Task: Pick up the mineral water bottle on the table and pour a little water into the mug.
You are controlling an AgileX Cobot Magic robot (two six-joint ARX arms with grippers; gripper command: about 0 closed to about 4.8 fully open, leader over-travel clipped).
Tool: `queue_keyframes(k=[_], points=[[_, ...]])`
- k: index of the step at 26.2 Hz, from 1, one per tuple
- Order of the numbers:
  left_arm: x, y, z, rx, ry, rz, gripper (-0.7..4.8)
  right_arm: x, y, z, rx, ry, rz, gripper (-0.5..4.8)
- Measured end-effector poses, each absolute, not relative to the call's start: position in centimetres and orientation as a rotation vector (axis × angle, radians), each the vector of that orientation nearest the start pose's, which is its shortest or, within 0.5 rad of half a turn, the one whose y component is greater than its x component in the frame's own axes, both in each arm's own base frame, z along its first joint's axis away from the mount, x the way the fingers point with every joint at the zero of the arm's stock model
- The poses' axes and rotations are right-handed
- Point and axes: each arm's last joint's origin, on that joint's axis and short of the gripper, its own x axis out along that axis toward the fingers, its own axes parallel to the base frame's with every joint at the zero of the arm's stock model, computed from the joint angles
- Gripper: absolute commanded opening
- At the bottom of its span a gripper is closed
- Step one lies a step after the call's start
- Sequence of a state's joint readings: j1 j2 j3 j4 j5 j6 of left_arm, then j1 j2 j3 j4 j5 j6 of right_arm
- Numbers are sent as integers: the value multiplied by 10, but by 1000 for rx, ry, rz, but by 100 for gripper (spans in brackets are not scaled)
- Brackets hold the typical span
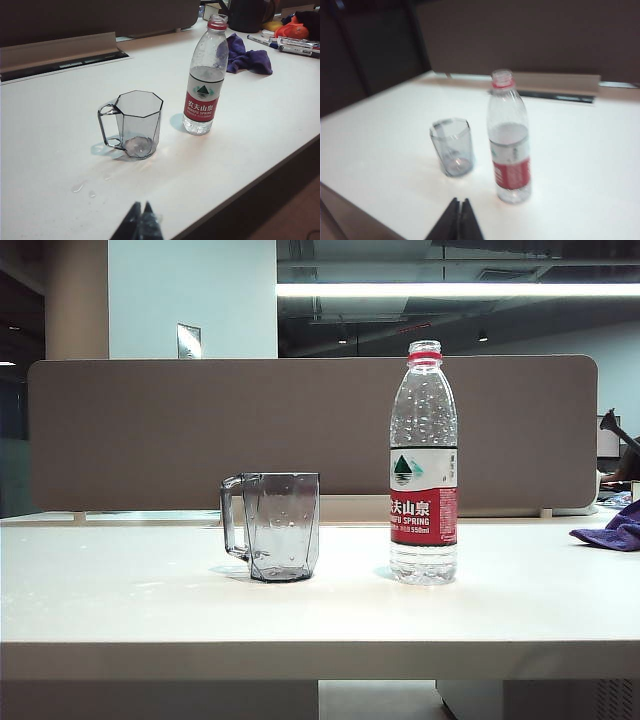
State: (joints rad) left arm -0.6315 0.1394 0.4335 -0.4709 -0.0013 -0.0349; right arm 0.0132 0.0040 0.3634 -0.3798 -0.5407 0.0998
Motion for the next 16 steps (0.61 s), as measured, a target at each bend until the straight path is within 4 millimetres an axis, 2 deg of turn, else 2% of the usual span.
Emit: queue_keyframes(k=[4,6,10,13,16], points=[[57,-42,252,23,183,-625,-5,52,15,247,1,90,516,73],[57,-42,251,23,183,-625,-5,51,14,251,-43,100,510,111],[57,-42,251,23,184,-625,-5,57,14,270,-110,134,487,134],[57,-42,251,23,184,-625,-5,75,13,283,-130,198,475,141],[57,-42,251,23,183,-625,-5,102,14,279,-108,304,489,145]])
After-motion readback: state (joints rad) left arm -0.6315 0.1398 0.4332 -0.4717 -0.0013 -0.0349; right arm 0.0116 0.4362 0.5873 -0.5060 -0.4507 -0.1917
